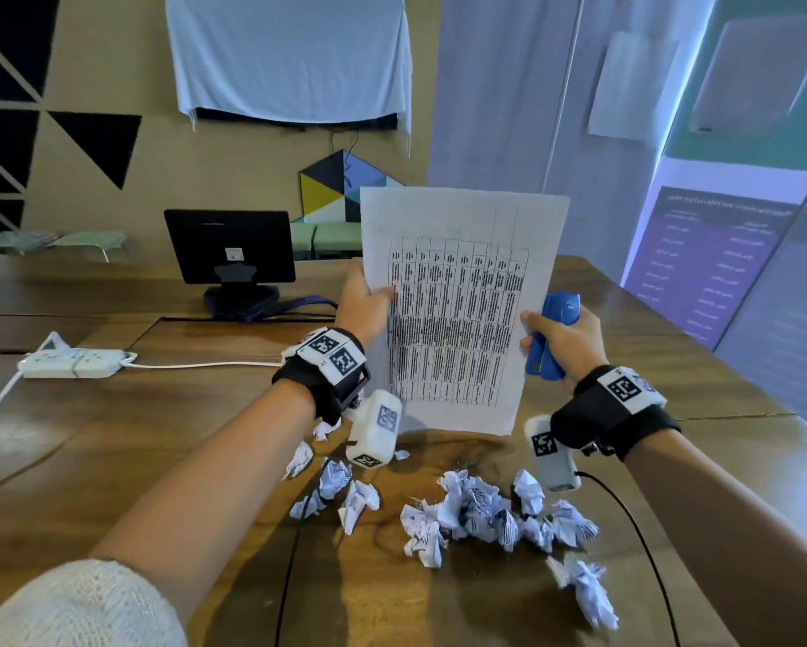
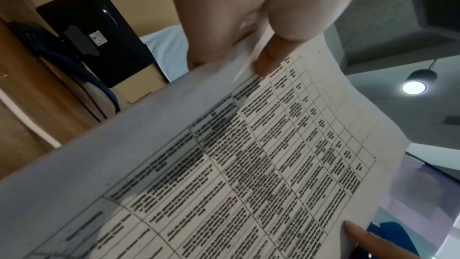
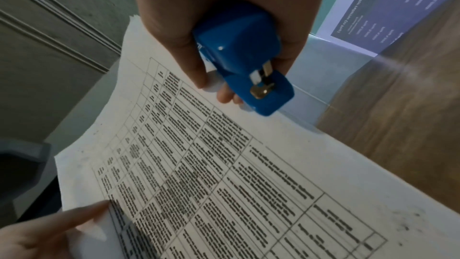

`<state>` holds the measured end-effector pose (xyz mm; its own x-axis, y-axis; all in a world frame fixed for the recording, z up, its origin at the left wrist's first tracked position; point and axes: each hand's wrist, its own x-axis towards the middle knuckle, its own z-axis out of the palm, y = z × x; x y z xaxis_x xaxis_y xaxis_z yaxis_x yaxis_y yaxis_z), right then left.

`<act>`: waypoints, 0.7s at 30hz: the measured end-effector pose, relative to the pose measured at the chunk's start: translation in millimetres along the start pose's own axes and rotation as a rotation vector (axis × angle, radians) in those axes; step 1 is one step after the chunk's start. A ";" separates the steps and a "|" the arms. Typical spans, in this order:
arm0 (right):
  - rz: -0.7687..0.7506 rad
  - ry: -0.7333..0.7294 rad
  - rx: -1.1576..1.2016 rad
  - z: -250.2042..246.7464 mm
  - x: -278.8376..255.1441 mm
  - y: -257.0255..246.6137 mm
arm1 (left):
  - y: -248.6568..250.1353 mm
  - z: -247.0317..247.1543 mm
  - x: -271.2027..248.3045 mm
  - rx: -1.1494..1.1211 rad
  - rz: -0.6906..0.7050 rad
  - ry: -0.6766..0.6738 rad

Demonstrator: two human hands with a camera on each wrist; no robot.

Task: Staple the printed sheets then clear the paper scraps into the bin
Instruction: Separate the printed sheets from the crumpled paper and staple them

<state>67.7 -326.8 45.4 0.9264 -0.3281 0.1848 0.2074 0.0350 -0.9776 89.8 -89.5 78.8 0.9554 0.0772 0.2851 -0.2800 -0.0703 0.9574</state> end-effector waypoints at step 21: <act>-0.009 -0.014 -0.080 0.8 -7.1 1.4 | -13.0 -11.4 -2.9 0.055 -0.060 -0.031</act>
<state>61.7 -323.7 42.8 0.9292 -0.3147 0.1939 0.1899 -0.0438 -0.9808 89.6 -77.5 66.0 0.9730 0.0527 0.2247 -0.2172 -0.1208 0.9686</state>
